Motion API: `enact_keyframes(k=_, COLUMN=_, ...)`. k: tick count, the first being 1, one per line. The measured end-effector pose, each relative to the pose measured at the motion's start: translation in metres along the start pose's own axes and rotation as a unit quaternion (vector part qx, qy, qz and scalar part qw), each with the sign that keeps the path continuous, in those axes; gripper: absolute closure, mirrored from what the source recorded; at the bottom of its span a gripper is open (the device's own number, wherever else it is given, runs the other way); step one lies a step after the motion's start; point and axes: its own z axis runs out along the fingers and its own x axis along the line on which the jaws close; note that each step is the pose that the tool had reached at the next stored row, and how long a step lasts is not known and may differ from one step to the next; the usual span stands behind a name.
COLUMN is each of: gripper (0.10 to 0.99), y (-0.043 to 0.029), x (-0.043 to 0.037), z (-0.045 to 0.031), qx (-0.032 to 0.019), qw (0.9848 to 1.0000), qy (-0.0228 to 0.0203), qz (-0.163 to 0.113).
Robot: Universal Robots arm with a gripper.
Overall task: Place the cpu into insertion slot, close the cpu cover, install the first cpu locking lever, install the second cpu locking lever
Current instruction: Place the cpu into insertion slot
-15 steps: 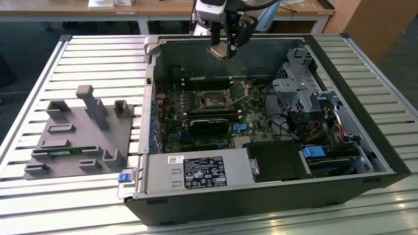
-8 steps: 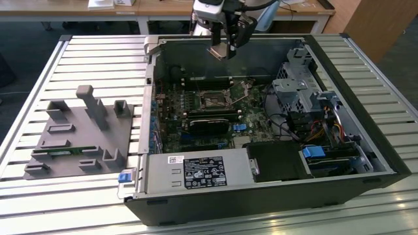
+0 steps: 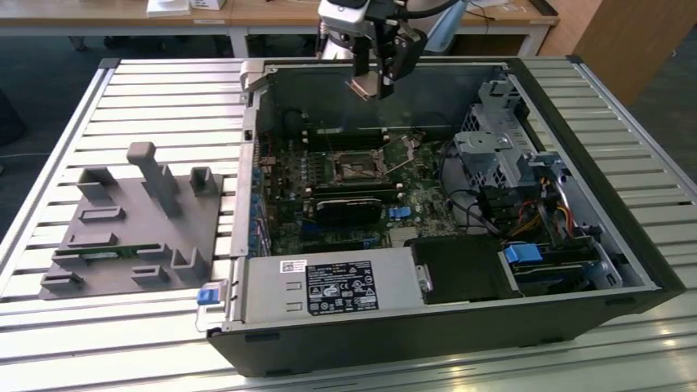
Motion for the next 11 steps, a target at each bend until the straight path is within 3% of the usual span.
enact_keyframes(k=11, gripper=0.545, y=0.0, x=0.0, z=0.0005, qx=-0.0006, qw=0.9994, qy=-0.0029, qz=0.034)
